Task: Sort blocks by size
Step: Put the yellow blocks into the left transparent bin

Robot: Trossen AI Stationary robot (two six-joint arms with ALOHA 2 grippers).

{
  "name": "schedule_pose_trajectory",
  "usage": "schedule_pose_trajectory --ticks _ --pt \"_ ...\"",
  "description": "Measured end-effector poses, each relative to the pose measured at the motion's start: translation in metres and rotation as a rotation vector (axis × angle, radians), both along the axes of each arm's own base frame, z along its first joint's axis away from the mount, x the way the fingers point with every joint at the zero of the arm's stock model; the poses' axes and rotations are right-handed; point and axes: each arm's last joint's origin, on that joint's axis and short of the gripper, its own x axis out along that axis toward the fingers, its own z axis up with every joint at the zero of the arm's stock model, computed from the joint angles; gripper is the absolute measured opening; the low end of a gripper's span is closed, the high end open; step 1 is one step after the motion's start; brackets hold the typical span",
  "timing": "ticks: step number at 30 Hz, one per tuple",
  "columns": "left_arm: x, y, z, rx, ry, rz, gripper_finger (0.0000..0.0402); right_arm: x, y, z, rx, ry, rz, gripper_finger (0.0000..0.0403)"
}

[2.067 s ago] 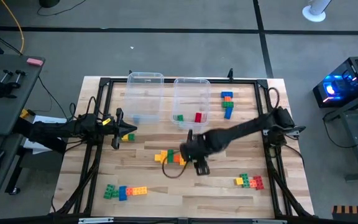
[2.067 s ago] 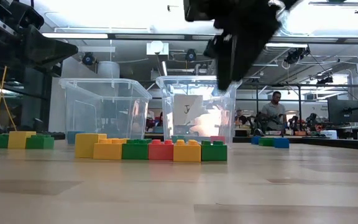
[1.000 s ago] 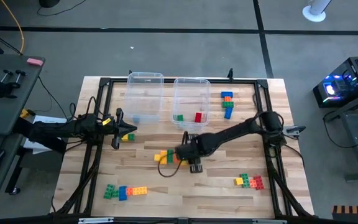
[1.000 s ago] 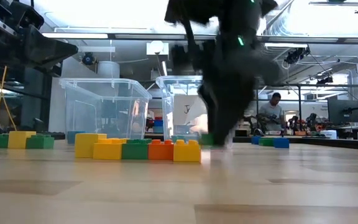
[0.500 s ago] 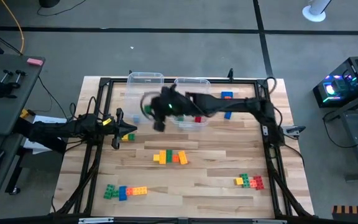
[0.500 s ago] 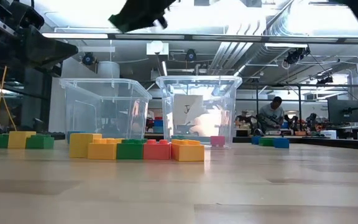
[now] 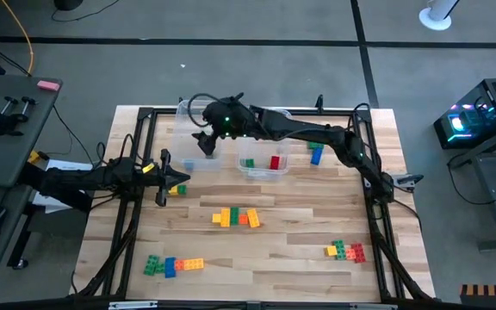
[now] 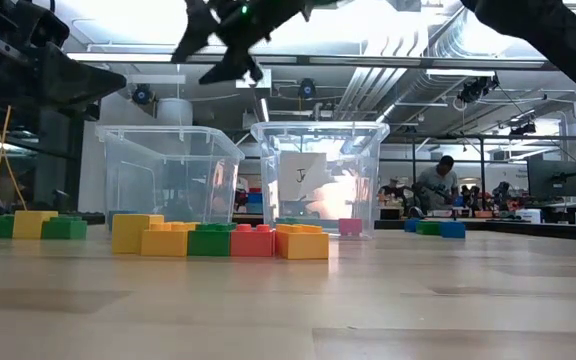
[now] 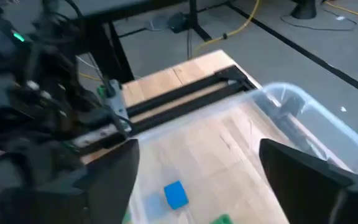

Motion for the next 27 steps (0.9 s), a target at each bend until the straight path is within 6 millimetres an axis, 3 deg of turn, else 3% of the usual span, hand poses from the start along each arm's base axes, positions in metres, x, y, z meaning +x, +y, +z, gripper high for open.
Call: schedule_pose_trajectory --ticks 3,5,10,12,14,17,22,25,27 --pt "0.0 0.0 0.001 -0.003 -0.007 0.0 0.0003 -0.012 0.003 0.026 -0.016 -0.02 0.024 0.0347" --pt "0.0 0.0 0.007 -0.104 -0.077 -0.005 0.0003 -0.028 0.006 0.042 -0.015 -0.025 0.034 0.0348" --pt "-0.011 0.001 0.044 -0.549 -0.499 -0.09 0.0003 -0.065 0.018 0.076 0.031 0.027 0.03 0.0345" --pt "-0.018 0.005 0.059 -0.636 -0.673 -0.034 0.0003 -0.076 0.026 0.086 0.035 0.03 0.039 0.0345" --pt "-0.021 0.008 0.076 -0.714 -0.728 0.018 0.0007 -0.085 0.034 0.096 0.026 0.027 0.041 0.0345" --pt "-0.014 0.005 0.117 -0.628 -0.505 -0.027 0.0028 -0.093 0.043 0.104 -0.004 0.031 0.028 0.0346" --pt "0.002 0.001 0.19 -0.322 0.095 0.018 0.0099 -0.099 0.051 0.096 -0.025 0.136 0.021 0.0346" --pt "0.008 0.0 0.208 -0.256 0.474 0.051 0.0146 -0.108 0.054 0.089 -0.016 0.259 0.027 0.0346" --pt "0.014 -0.003 0.205 -0.276 0.687 0.024 0.0175 -0.115 0.056 0.083 -0.009 0.356 0.032 0.0346"
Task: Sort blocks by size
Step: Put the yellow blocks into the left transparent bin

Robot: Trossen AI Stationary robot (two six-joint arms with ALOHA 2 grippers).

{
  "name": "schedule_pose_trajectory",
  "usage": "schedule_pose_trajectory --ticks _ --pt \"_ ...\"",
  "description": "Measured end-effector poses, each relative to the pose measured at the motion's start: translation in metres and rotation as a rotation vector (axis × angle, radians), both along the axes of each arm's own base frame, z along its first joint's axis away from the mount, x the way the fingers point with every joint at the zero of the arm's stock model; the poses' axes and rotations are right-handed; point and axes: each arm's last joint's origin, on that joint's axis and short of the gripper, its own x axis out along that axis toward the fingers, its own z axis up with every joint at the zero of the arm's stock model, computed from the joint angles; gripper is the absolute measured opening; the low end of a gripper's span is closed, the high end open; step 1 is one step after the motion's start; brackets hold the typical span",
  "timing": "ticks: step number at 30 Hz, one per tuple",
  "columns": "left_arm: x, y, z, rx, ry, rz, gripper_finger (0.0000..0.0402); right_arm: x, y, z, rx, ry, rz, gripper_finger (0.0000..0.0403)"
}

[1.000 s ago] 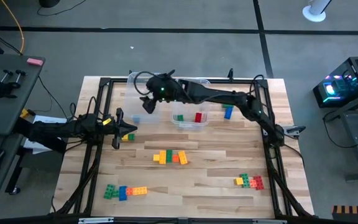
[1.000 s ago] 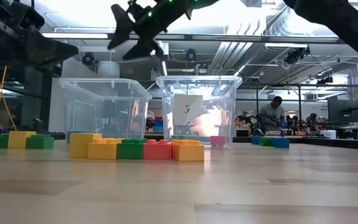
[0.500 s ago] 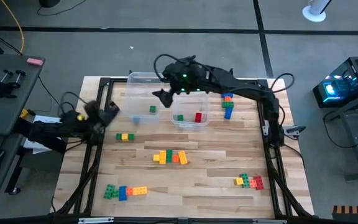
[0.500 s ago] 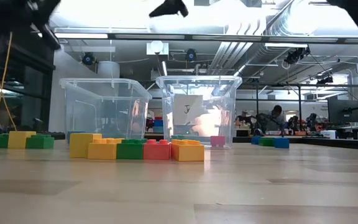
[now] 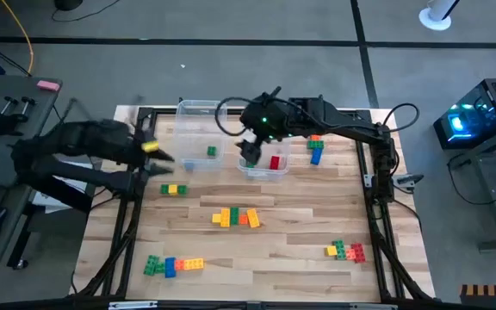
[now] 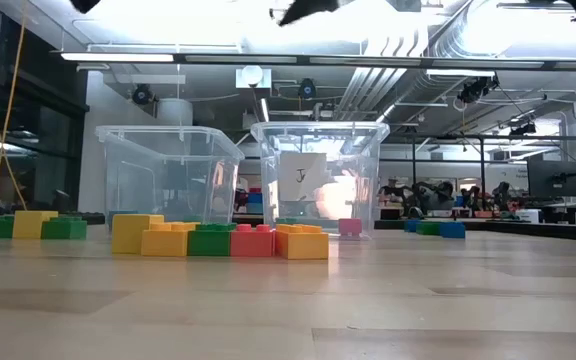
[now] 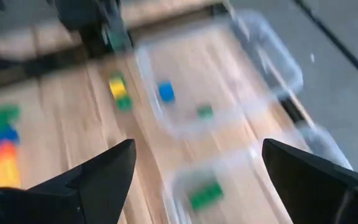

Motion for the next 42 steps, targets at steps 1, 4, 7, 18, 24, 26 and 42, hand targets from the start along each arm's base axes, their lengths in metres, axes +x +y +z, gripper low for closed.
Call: schedule_pose_trajectory --ticks 1,4,7,18,24,26,42 --pt "0.003 -0.003 -0.006 -0.03 0.093 -0.017 0.0188 -0.003 0.001 -0.003 -0.006 0.049 0.004 0.0346" --pt "0.011 -0.013 -0.03 -0.094 0.328 -0.041 0.0218 -0.013 0.006 -0.011 -0.048 0.195 0.025 0.0346" --pt "0.018 -0.027 -0.063 -0.127 0.487 -0.036 0.0233 -0.021 0.011 -0.015 -0.093 0.304 0.063 0.0346" --pt "0.048 -0.047 -0.155 -0.026 0.863 0.136 0.0236 -0.05 0.009 0.009 -0.21 0.314 0.133 0.0346" --pt "0.07 -0.048 -0.175 0.245 0.852 -0.023 0.0236 -0.058 0.002 0.024 -0.214 0.221 0.105 0.0346" --pt "0.076 -0.048 -0.179 0.319 0.843 -0.044 0.0236 -0.061 0.003 0.025 -0.199 0.226 0.091 0.0346" --pt "0.066 -0.027 -0.212 0.357 1.007 0.065 0.0236 -0.056 0.018 0.03 -0.131 0.112 0.033 0.0346"
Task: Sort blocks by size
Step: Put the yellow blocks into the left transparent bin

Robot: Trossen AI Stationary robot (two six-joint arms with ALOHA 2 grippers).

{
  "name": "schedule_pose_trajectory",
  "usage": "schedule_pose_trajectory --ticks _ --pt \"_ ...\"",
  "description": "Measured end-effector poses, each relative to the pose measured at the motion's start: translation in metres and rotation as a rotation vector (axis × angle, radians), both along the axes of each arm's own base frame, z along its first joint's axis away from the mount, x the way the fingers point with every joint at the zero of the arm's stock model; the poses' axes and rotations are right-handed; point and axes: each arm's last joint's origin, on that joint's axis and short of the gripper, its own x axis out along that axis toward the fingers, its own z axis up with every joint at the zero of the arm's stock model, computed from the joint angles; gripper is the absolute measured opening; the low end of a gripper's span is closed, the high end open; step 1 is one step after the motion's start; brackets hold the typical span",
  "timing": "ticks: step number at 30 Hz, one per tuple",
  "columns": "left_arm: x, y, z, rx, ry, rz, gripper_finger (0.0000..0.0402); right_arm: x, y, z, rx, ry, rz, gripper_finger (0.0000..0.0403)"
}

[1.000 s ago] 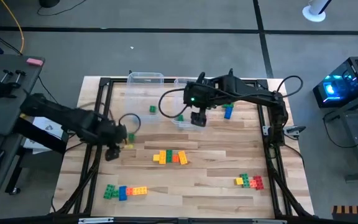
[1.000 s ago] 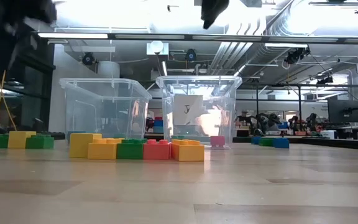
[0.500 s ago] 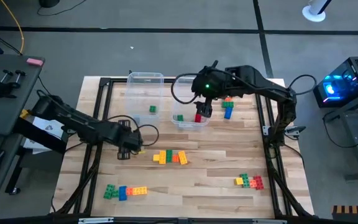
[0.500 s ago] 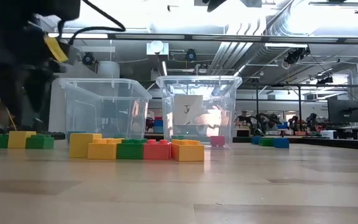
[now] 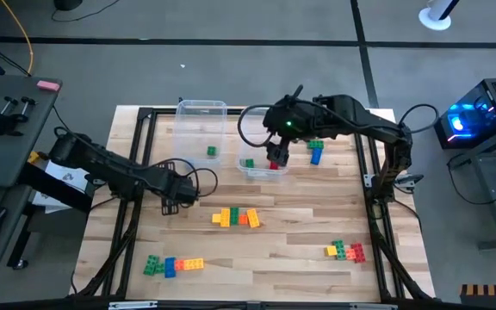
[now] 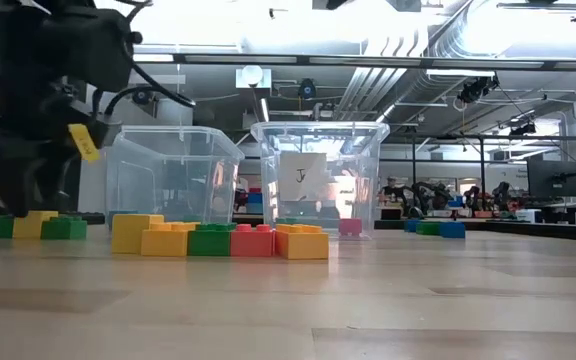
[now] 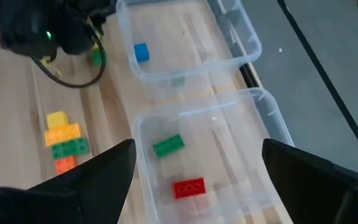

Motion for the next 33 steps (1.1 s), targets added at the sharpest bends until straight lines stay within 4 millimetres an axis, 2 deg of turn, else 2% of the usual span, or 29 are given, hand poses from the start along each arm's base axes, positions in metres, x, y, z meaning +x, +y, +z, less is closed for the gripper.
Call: schedule_pose_trajectory --ticks 7,15,19,24,28,33 --pt "0.003 0.011 -0.005 -0.105 0.017 0.044 0.0236 0.002 0.0 0.001 0.001 -0.021 0.0 0.0346" --pt "0.009 0.028 -0.025 -0.113 0.126 0.144 0.0236 0.003 0.0 -0.002 0.0 -0.007 0.001 0.0346" --pt "0.014 0.028 -0.032 -0.16 0.163 0.168 0.0236 0.003 0.0 -0.002 0.0 -0.003 0.0 0.0346" --pt "0.021 0.022 -0.03 -0.219 0.148 0.117 0.0234 0.003 0.0 -0.002 0.001 -0.003 0.001 0.0346" --pt "0.027 0.017 -0.028 -0.267 0.109 0.099 0.0205 0.003 0.0 -0.002 0.001 -0.005 0.0 0.0346" --pt "0.026 0.01 -0.027 -0.306 0.119 0.092 0.0118 0.003 0.0 -0.002 0.005 -0.009 -0.006 0.0346"
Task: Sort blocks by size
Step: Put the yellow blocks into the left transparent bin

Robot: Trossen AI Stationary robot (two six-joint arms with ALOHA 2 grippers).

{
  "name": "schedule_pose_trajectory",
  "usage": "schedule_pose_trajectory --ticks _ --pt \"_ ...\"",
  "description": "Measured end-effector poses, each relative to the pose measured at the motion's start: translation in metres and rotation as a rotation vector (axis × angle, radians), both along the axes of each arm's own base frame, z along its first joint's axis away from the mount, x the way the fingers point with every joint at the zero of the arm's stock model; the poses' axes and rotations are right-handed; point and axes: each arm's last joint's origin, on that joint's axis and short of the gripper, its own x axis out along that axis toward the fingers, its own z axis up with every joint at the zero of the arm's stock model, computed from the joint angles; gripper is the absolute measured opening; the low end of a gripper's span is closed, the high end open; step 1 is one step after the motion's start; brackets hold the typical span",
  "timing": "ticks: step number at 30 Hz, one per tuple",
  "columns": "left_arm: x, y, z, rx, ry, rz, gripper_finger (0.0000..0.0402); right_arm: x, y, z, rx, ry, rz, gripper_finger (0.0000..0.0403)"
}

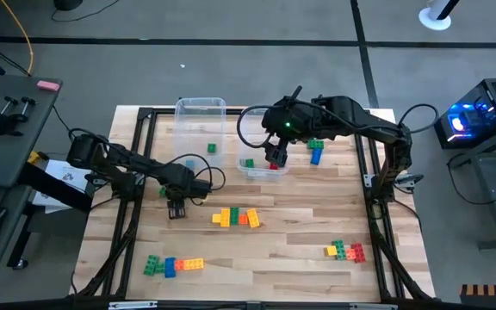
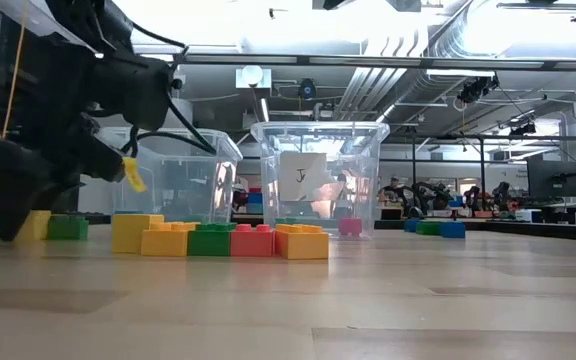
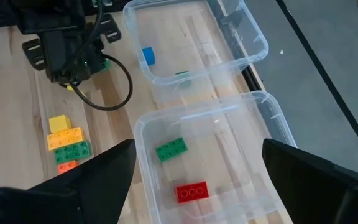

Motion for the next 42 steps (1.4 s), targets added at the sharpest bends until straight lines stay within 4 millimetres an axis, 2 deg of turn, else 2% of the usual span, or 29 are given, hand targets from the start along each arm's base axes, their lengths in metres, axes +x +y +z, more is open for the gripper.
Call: schedule_pose_trajectory --ticks 1,5,9,14,17,22,25,28,31,35,38,40,42 --pt "0.0 -0.001 0.0 -0.006 0.005 0.008 0.0099 0.0 0.0 0.0 0.001 -0.001 -0.001 0.0346" --pt "-0.003 -0.006 0.006 -0.067 -0.002 0.041 0.0096 0.0 0.0 0.0 0.001 -0.003 -0.001 0.0346" --pt "-0.011 -0.006 0.022 -0.112 -0.029 0.076 0.0096 0.001 0.0 0.001 0.001 -0.011 -0.001 0.0346" --pt "-0.029 -0.004 0.051 -0.125 -0.119 0.107 0.0096 0.002 0.0 0.002 0.0 -0.029 -0.001 0.0346" --pt "-0.034 -0.005 0.078 -0.196 -0.251 0.118 0.0096 0.003 0.0 0.002 -0.001 -0.037 -0.002 0.0346" --pt "-0.031 -0.002 0.139 -0.205 -0.573 0.163 0.0096 0.003 -0.003 0.002 -0.007 -0.039 -0.014 0.0346" --pt "-0.026 0.009 0.175 -0.077 -0.752 0.203 0.0096 0.002 -0.006 0.003 -0.007 -0.042 -0.022 0.0346" --pt "-0.017 0.027 0.199 0.099 -0.839 0.235 0.0096 0.004 -0.009 0.004 -0.006 -0.064 -0.035 0.0346" --pt "-0.004 0.054 0.202 0.228 -0.784 0.229 0.0096 0.005 -0.012 0.006 -0.007 -0.094 -0.045 0.0346" --pt "0.011 0.097 0.182 0.31 -0.615 0.264 0.0096 0.006 -0.013 0.007 -0.006 -0.107 -0.05 0.0346" --pt "0.019 0.119 0.166 0.317 -0.524 0.279 0.0096 0.006 -0.013 0.007 -0.001 -0.11 -0.055 0.0346" --pt "0.022 0.126 0.159 0.314 -0.487 0.261 0.012 0.006 -0.013 0.007 0.007 -0.113 -0.064 0.0346" --pt "0.024 0.129 0.155 0.311 -0.47 0.249 0.0173 0.006 -0.011 0.007 0.012 -0.113 -0.064 0.0346"
